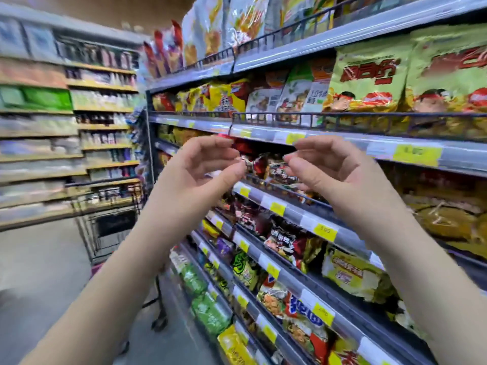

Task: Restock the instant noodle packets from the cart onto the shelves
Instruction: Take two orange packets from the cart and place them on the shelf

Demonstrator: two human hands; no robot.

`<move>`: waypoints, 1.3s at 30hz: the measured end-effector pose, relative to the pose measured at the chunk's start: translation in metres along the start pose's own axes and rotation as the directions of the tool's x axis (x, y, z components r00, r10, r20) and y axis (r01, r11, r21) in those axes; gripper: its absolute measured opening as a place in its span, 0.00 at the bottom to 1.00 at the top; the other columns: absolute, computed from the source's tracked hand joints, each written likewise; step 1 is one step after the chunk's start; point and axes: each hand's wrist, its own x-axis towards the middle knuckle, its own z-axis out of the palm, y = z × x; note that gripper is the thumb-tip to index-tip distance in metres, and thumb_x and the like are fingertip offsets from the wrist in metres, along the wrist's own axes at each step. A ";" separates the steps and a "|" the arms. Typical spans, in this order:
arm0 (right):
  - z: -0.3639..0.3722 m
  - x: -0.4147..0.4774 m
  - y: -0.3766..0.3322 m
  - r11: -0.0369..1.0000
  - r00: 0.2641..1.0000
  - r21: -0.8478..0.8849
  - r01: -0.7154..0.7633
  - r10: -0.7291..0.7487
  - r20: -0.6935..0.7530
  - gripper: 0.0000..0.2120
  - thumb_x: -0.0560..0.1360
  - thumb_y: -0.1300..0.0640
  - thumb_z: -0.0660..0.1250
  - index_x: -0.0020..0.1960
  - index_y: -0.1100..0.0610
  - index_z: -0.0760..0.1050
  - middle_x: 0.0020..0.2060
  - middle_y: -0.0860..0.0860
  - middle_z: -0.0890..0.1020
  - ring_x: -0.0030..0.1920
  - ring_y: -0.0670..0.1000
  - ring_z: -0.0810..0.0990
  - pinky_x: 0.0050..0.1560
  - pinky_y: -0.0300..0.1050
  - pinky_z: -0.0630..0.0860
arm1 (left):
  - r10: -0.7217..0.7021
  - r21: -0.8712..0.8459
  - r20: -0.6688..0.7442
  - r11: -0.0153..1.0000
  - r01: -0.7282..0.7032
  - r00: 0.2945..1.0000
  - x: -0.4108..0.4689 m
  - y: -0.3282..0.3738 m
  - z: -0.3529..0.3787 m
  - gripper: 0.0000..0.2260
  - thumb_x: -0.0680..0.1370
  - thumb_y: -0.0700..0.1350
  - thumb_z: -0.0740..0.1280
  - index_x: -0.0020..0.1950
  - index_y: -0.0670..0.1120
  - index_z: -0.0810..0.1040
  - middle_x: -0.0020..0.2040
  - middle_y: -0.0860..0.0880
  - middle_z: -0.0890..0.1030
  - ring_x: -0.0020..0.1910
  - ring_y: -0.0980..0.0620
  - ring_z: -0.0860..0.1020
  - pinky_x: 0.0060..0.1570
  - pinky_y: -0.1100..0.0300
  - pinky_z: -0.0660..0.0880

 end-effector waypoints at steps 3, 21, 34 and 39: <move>0.042 0.007 0.012 0.997 0.997 0.083 -0.007 0.001 0.080 0.14 0.74 0.50 0.74 0.59 0.50 0.80 0.52 0.47 0.87 0.54 0.45 0.85 0.60 0.49 0.82 | -0.034 0.073 -0.095 0.997 0.041 0.995 -0.019 -0.007 -0.041 0.16 0.73 0.47 0.76 0.60 0.49 0.79 0.56 0.49 0.85 0.57 0.50 0.84 0.58 0.52 0.79; 0.324 0.104 0.105 0.955 0.928 0.275 -0.111 0.001 0.374 0.18 0.70 0.47 0.75 0.59 0.49 0.80 0.52 0.48 0.87 0.54 0.49 0.85 0.57 0.47 0.81 | -0.184 0.222 -0.342 0.937 0.269 0.922 -0.024 -0.127 -0.288 0.22 0.71 0.54 0.77 0.63 0.50 0.79 0.58 0.49 0.85 0.59 0.49 0.83 0.60 0.47 0.79; 0.524 0.224 0.189 0.948 0.891 0.221 -0.228 0.112 0.439 0.18 0.71 0.45 0.75 0.59 0.47 0.80 0.54 0.47 0.86 0.56 0.49 0.85 0.62 0.54 0.80 | -0.308 0.145 -0.338 0.916 0.373 0.889 0.059 -0.281 -0.462 0.25 0.67 0.58 0.77 0.60 0.52 0.80 0.56 0.50 0.85 0.57 0.50 0.84 0.62 0.44 0.78; 0.567 0.254 0.239 0.940 0.885 0.208 -0.269 0.155 0.440 0.18 0.70 0.46 0.75 0.59 0.49 0.80 0.53 0.47 0.87 0.55 0.48 0.85 0.60 0.51 0.81 | -0.344 0.110 -0.353 0.908 0.403 0.870 0.085 -0.345 -0.495 0.26 0.67 0.58 0.77 0.61 0.51 0.79 0.57 0.49 0.85 0.57 0.50 0.84 0.62 0.45 0.79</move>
